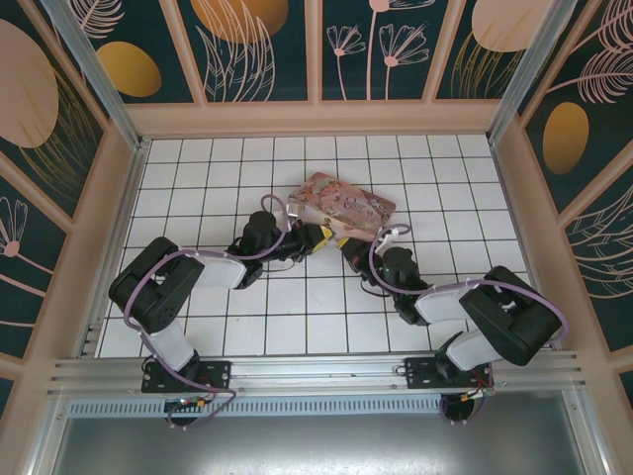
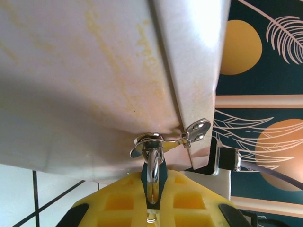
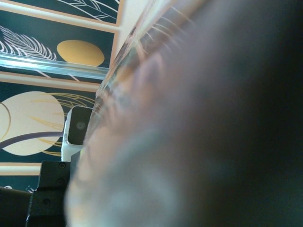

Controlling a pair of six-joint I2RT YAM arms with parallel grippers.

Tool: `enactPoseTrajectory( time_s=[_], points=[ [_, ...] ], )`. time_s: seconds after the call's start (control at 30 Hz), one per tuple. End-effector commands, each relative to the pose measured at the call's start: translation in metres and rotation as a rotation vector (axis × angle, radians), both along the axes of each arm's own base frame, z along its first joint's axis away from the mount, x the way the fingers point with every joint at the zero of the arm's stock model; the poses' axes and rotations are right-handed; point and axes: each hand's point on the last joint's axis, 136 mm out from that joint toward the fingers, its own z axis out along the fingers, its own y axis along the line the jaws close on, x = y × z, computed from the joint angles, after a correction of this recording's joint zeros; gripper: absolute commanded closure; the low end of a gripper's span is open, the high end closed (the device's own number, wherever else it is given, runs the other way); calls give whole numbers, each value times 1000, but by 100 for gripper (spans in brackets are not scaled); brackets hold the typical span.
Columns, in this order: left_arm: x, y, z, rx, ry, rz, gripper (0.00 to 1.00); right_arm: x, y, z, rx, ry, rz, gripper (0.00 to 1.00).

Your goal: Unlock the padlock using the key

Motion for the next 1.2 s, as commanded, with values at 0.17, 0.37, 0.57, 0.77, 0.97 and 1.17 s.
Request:
enactPoseTrajectory(
  time_s=[0.17, 0.37, 0.57, 0.77, 0.97, 1.17],
  points=[
    [-20, -9, 41, -101, -87, -101, 100, 3, 14, 53, 199, -91, 76, 100],
    [-19, -8, 38, -80, -95, -89, 100, 6, 24, 67, 283, -70, 111, 100],
    [-15, -6, 29, -17, -117, -75, 100, 11, 37, 76, 286, -60, 138, 100],
    [-12, -5, 21, 42, -141, -74, 100, 22, 46, 66, 68, -62, 118, 100],
    [-14, -5, 13, 55, -137, -86, 100, 32, 29, 59, -80, -108, 48, 100],
    [-17, -5, 14, 44, -142, -101, 100, 37, 15, 60, -67, -139, 28, 100]
  ],
)
